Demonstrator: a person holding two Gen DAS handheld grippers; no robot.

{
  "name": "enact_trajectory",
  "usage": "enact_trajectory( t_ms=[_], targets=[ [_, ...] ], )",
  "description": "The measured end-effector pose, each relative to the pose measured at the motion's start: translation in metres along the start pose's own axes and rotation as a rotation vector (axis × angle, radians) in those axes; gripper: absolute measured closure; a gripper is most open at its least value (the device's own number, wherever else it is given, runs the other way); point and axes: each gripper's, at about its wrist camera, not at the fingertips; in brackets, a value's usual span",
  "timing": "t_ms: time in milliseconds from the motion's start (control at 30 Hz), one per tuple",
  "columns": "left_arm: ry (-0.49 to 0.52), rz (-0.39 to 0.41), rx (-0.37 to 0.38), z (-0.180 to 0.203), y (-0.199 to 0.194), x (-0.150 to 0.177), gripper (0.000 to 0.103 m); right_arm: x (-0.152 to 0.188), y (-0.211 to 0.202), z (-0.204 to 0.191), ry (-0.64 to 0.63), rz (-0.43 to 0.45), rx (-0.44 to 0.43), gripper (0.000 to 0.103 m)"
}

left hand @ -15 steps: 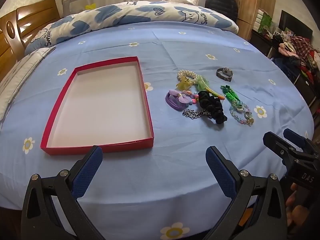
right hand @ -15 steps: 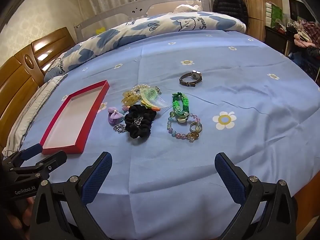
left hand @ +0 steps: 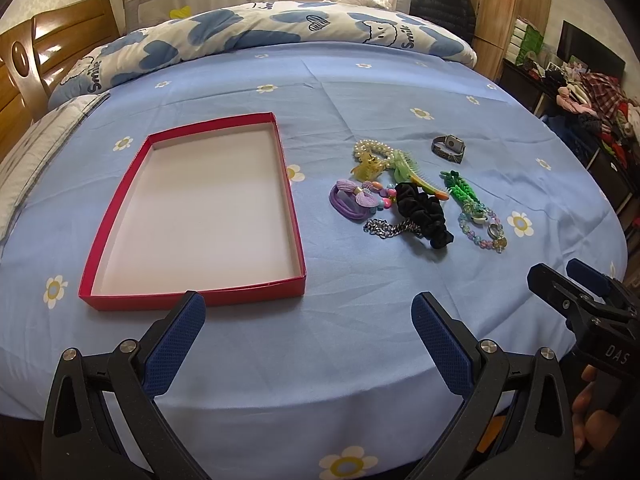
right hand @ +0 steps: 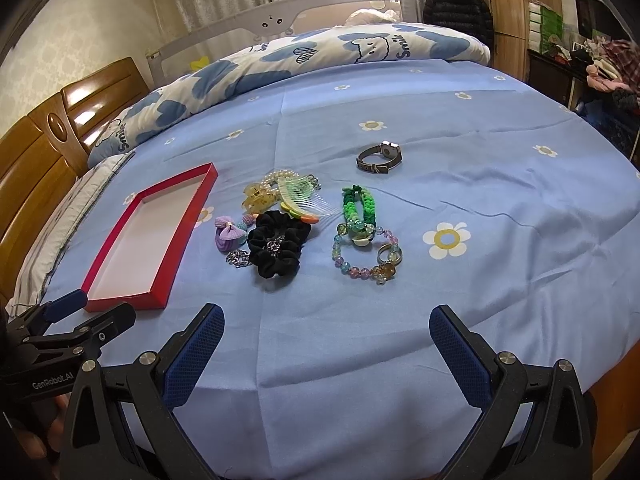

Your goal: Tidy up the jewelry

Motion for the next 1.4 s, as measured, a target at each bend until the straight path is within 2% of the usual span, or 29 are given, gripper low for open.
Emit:
enact_trajectory(
  t_ms=[567, 767, 867, 1033, 1300, 1400],
  targets=[
    [0.005, -0.016, 0.008, 0.006, 0.007, -0.002, 0.0, 0.004, -0.003, 0.002, 0.021, 0.002, -0.012, 0.0],
    [0.009, -0.022, 0.01, 0.009, 0.01, -0.003, 0.0, 0.003, -0.002, 0.007, 0.055, 0.022, -0.057, 0.0],
    [0.009, -0.024, 0.011, 0.009, 0.01, -0.003, 0.0, 0.003, -0.001, 0.007, 0.027, 0.016, -0.024, 0.0],
    [0.008, -0.028, 0.018, 0.009, 0.011, -0.003, 0.0, 0.002, -0.002, 0.009, 0.038, 0.04, -0.04, 0.0],
    [0.01, -0.041, 0.086, 0.013, 0.023, -0.017, 0.0, -0.001, 0.003, 0.017, 0.04, 0.048, -0.053, 0.0],
    [0.019, -0.047, 0.117, 0.02, 0.028, -0.024, 0.004, -0.005, 0.007, 0.024, 0.045, 0.055, -0.061, 0.001]
  ],
)
Point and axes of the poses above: each gripper's, at about its wrist camera, not at the fingertips, and y roughly the way its jaws point, z to its right, x to its underside
